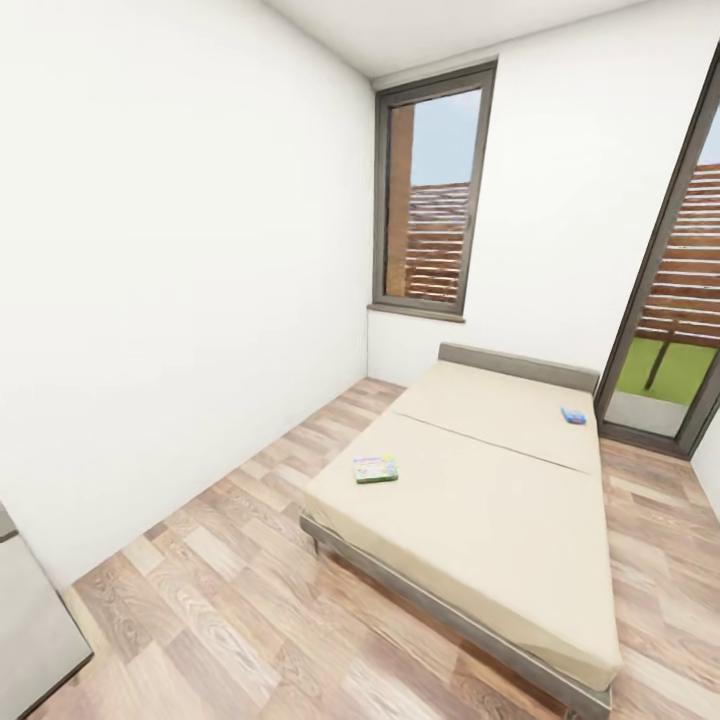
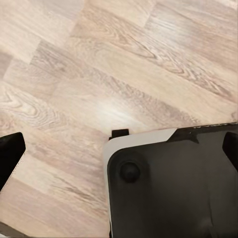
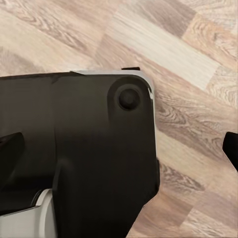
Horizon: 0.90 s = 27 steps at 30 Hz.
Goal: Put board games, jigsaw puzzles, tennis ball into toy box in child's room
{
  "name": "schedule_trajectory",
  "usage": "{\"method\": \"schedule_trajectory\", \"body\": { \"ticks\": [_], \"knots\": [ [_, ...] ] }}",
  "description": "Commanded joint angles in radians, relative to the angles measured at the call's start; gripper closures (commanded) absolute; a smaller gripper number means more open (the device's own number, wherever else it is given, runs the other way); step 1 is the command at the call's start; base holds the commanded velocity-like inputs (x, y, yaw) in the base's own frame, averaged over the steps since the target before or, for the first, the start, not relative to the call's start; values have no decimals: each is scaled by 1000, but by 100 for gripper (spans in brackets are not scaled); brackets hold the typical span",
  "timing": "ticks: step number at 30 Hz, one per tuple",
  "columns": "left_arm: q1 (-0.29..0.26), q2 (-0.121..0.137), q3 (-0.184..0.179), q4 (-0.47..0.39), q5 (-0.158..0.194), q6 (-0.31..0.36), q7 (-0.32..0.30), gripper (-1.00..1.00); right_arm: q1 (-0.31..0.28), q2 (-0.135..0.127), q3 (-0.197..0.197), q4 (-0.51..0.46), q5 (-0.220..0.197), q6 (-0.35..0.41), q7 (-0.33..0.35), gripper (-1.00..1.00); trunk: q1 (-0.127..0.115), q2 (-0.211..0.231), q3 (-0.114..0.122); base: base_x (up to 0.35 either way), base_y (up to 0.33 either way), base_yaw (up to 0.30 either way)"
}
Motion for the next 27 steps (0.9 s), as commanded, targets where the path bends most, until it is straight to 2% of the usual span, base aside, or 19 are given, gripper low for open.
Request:
{"method": "schedule_trajectory", "body": {
  "ticks": [1, 10, 27],
  "knots": [
    [0, 1, -7, 1, -2, -4, 1, -100, 0, 0, -1, 1, -6, -10, -1, -100, 1, -1, 0, 275, 2, 0],
    [-1, 1, -7, 1, -2, -7, 1, -100, 0, 0, -2, 1, -7, -57, -1, -100, 1, -1, 0, 301, 73, -55],
    [0, 1, -8, 2, -2, -8, 1, -100, 0, 1, -2, 1, -8, -63, -1, -100, 1, -1, 6, 186, 238, -257]
  ]
}}
